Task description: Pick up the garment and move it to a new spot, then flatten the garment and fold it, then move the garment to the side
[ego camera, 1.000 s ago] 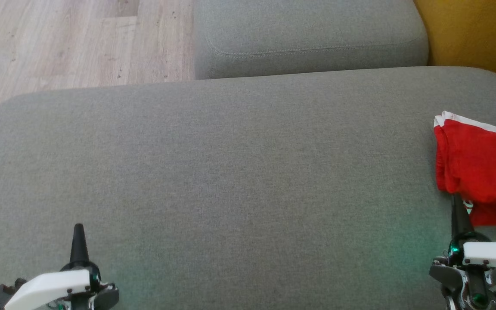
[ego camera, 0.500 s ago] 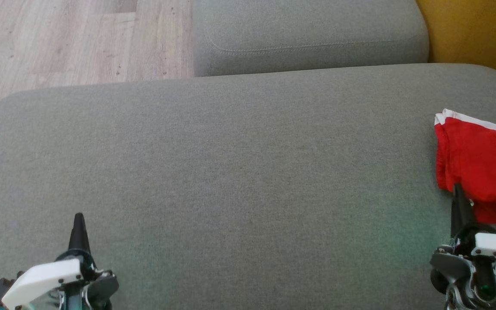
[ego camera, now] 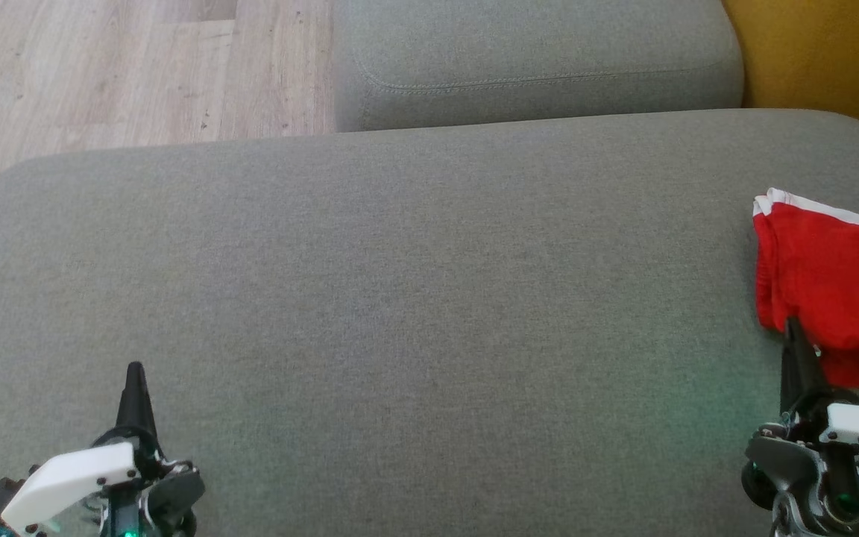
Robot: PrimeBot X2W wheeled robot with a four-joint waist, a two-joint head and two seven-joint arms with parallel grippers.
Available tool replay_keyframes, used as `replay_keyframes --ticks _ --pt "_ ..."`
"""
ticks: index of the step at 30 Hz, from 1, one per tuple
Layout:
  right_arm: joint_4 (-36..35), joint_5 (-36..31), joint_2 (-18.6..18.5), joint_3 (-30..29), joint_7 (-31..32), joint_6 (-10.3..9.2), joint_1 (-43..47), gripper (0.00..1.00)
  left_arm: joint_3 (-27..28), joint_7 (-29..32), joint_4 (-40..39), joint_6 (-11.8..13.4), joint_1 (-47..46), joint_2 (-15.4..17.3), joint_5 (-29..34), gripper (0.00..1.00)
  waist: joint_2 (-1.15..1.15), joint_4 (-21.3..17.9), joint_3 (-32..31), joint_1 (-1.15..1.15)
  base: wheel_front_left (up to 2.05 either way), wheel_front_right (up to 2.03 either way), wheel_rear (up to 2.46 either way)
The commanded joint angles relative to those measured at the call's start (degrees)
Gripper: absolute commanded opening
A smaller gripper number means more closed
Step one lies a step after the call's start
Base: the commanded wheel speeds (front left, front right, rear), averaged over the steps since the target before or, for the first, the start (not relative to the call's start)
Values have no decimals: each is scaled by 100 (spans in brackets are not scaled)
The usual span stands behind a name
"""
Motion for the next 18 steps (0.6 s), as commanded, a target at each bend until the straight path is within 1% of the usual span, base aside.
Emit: replay_keyframes --ticks 1,18 --pt "-179 40 -52 116 34 41 -313 0 224 42 -159 -40 -278 32 -30 0 0 0 -1 0 0 0 0" --pt "-179 40 -52 116 34 41 -313 0 224 42 -159 -40 -278 32 -30 0 0 0 -1 0 0 0 0"
